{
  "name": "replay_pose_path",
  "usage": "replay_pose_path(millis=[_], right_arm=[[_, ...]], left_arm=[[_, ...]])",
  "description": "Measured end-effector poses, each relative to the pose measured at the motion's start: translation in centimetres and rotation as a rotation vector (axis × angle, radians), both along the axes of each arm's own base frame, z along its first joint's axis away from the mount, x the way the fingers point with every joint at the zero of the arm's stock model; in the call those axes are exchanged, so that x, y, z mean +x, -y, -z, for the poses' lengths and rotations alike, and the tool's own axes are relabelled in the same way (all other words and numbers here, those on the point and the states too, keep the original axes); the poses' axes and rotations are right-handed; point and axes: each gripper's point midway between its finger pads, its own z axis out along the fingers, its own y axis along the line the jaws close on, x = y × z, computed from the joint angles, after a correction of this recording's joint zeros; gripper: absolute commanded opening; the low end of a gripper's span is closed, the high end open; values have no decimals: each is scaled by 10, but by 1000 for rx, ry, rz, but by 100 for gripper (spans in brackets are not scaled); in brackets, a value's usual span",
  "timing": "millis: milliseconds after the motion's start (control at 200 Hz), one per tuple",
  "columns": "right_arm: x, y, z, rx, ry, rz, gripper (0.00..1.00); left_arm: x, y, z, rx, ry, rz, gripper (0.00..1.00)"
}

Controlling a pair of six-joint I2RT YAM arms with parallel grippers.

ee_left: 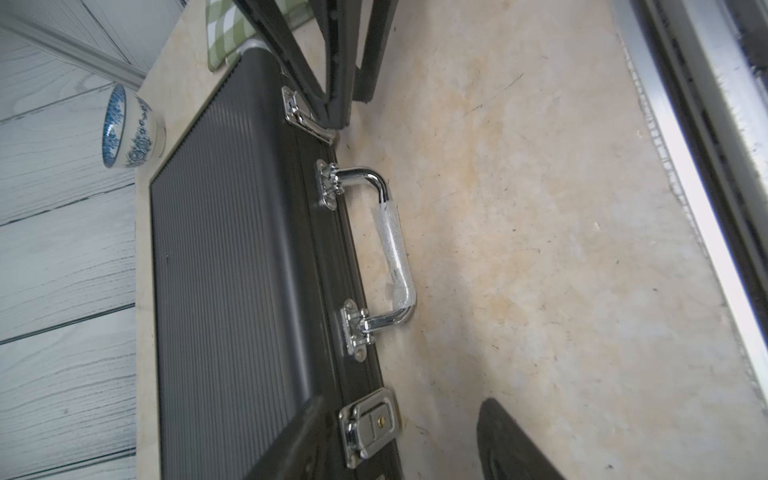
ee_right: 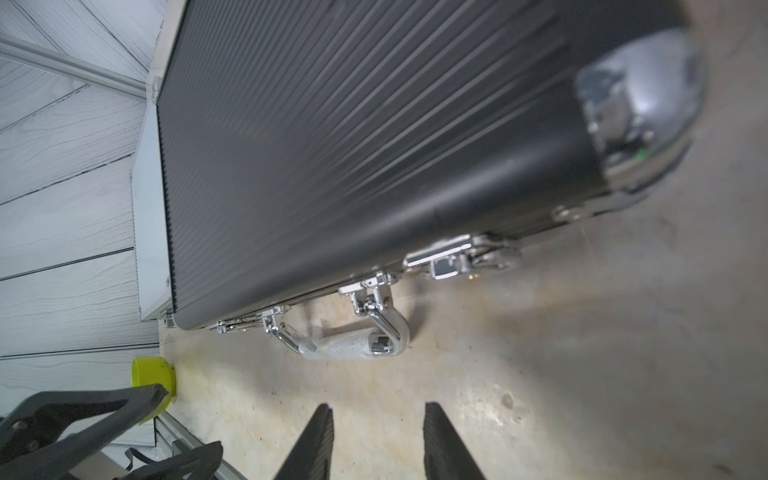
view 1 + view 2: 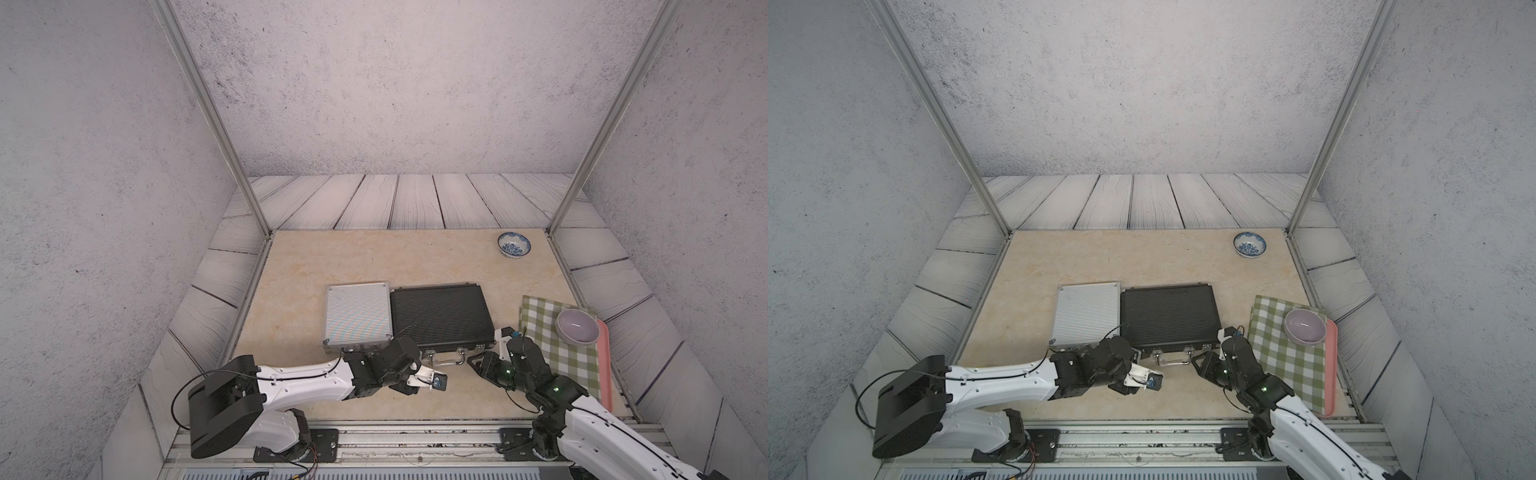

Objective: Open the poker set cases
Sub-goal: Pick up the poker set case from the center of the board.

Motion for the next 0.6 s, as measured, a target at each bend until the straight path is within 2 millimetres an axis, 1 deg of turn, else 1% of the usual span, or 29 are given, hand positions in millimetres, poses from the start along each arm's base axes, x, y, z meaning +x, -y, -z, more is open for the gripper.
replay_pose_path(millis=[105, 200, 295, 465, 601], right_arm=[[1, 2, 8, -7, 13, 13, 38], [2, 4, 14, -24, 12, 20, 38], [4, 2, 16, -28, 18, 13, 39], [7, -6, 19, -33, 27, -18, 42], [9, -12, 18, -29, 45, -37, 45]], left_arm=[[4, 0, 9, 40, 0, -16, 62], [7, -2, 12, 52, 8, -27, 63], [9, -1, 13, 56, 14, -33, 63], [13, 0, 19, 77, 25, -40, 63], [16, 0, 21, 85, 37, -51, 64]])
